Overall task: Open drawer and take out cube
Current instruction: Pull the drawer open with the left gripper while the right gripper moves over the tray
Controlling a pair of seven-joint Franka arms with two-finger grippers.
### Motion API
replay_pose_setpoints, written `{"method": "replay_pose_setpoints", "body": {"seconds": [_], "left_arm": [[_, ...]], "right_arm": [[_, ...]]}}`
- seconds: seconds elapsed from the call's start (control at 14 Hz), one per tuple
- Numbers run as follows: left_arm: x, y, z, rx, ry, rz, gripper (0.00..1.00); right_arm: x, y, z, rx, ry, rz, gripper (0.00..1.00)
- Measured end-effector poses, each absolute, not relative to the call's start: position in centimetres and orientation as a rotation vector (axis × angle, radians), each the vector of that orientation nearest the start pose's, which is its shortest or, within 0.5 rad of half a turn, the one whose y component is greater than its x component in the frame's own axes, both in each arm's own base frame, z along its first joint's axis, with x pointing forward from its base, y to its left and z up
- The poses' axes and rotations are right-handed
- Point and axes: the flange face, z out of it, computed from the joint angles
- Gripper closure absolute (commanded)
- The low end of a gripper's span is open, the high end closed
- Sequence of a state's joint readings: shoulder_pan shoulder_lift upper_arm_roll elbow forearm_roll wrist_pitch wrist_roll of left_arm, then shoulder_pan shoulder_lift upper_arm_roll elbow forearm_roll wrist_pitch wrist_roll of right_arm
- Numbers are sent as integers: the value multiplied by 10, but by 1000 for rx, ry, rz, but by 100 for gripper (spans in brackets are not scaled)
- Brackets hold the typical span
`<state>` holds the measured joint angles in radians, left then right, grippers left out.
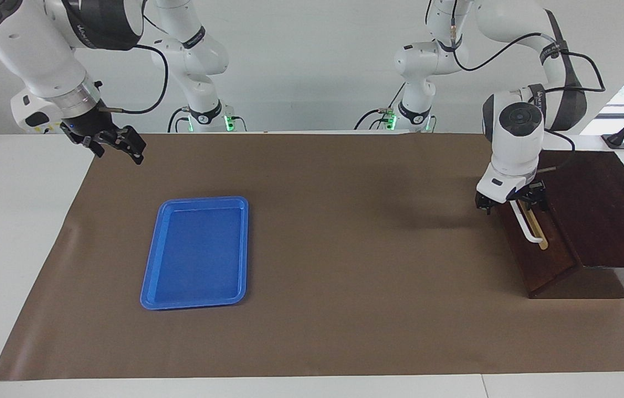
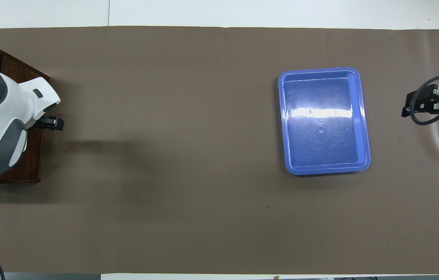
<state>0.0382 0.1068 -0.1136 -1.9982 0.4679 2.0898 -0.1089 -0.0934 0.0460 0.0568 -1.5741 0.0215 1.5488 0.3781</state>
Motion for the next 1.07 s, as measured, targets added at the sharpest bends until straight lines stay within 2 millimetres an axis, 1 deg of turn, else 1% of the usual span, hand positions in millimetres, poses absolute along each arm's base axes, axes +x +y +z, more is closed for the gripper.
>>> {"method": "replay_pose_setpoints", "body": {"seconds": [0.21, 0.29, 0.43, 0.5, 0.64, 0.79, 0.93, 1.07], "left_arm": [[581, -22, 395, -2730, 304, -38, 0], [583, -24, 388, -2726, 285, -47, 0], [587, -26, 379, -2727, 238, -76, 0], [588, -29, 377, -2729, 230, -81, 0], [588, -44, 379, -2745, 203, -102, 0], [587, -71, 383, -2792, 164, -122, 0], [586, -93, 387, -2813, 147, -136, 0], [586, -103, 387, -2825, 118, -136, 0]], "right_arm": [[581, 2, 578, -2916, 904, 129, 1], [587, 12, 572, -2868, 980, 141, 2], [599, 39, 563, -2805, 1103, 159, 2], [604, 53, 559, -2765, 1159, 175, 2], [608, 73, 544, -2666, 1301, 257, 2], [609, 90, 531, -2570, 1460, 333, 2], [608, 104, 529, -2457, 1615, 391, 2], [608, 116, 532, -2320, 1751, 443, 3]]}}
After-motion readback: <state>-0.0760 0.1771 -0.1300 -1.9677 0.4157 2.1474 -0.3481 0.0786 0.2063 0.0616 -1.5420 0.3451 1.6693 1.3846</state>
